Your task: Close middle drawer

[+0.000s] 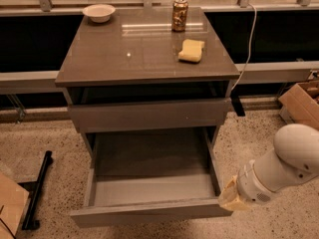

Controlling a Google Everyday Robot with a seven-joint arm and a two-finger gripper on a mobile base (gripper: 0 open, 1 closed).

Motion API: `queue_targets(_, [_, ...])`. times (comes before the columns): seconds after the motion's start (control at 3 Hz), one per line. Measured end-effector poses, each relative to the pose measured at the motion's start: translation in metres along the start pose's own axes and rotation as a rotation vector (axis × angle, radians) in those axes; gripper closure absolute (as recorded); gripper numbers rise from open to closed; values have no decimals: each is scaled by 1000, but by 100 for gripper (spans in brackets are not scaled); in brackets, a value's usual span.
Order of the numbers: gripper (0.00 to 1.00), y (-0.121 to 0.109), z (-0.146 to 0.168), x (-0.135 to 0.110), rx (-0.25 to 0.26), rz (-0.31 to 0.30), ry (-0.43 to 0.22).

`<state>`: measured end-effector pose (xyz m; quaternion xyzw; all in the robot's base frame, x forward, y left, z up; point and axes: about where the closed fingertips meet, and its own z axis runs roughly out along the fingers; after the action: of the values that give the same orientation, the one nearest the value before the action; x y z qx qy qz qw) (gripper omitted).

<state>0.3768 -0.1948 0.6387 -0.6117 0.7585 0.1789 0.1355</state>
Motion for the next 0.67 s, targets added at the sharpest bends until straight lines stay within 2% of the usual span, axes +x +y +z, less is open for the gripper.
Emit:
queue_targets(0.33, [100, -5, 45, 41, -31, 35, -44])
queue_targets(0.67, [100, 0, 66, 47, -73, 48, -60])
